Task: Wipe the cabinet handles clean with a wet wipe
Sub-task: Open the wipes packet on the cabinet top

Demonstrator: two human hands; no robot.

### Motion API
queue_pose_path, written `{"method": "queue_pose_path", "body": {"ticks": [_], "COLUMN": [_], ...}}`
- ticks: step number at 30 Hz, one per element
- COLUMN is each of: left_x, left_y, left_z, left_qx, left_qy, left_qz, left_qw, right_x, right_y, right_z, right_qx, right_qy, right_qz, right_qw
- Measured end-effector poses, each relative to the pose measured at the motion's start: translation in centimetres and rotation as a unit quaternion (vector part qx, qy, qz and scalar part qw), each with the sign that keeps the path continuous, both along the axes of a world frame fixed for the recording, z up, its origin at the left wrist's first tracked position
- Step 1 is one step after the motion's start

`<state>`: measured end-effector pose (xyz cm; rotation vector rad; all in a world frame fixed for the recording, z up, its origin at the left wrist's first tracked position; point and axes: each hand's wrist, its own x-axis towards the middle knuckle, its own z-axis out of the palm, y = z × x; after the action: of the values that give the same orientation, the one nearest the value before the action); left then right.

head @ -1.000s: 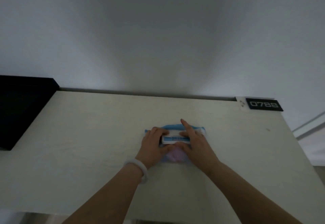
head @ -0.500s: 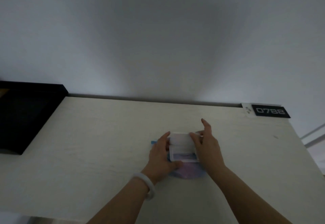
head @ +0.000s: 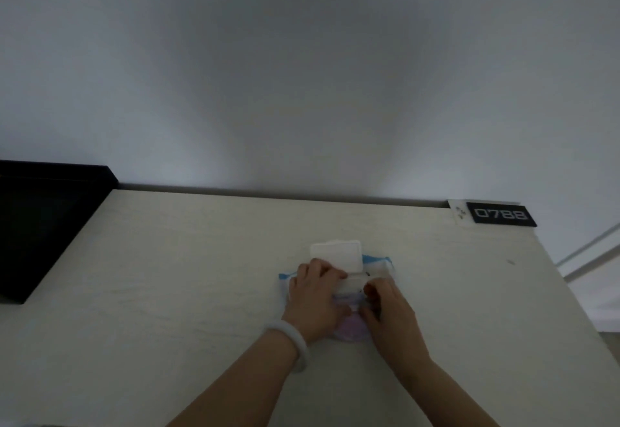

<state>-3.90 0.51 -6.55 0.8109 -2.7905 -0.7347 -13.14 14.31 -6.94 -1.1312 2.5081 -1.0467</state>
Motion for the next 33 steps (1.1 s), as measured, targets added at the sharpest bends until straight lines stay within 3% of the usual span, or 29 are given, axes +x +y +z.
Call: {"method": "queue_pose_path", "body": {"ticks": [6, 15, 17, 21, 25, 30, 33], "left_x": [-1.6, -1.0, -0.5, 0.7, 1.8, 2.0, 1.8], "left_y": [0.5, 0.7, 0.9, 0.7, -0.3, -0.6, -0.7], "left_z": [1.6, 0.7, 0.8, -0.5, -0.9, -0.2, -0.3], "left_qx": [0.031, -0.027, -0.013, 0.044, 0.071, 0.082, 0.087], "left_qy": [-0.072, -0.058, -0.007, 0.168, 0.154, 0.145, 0.137], "left_qz": [0.047, 0.045, 0.054, 0.15, 0.136, 0.107, 0.113], "left_qw": [0.996, 0.997, 0.998, 0.973, 0.976, 0.98, 0.98], "right_x": [0.1, -0.3, -0.4, -0.8, -0.7, -1.4, -1.8], "right_y": [-0.8, -2.2, -2.2, -1.9, -2.2, -3.4, -4.2], "right_z": [1.0, 1.3, 1.5, 1.1, -0.6, 0.6, 0.8], "right_qx": [-0.007, -0.043, -0.041, -0.006, 0.031, 0.062, 0.099], "right_qy": [-0.065, -0.172, -0.177, -0.05, 0.138, 0.233, 0.212], "right_qz": [-0.02, -0.004, -0.005, 0.003, 0.107, 0.173, 0.189], "right_qw": [0.998, 0.984, 0.983, 0.999, 0.984, 0.955, 0.954]}}
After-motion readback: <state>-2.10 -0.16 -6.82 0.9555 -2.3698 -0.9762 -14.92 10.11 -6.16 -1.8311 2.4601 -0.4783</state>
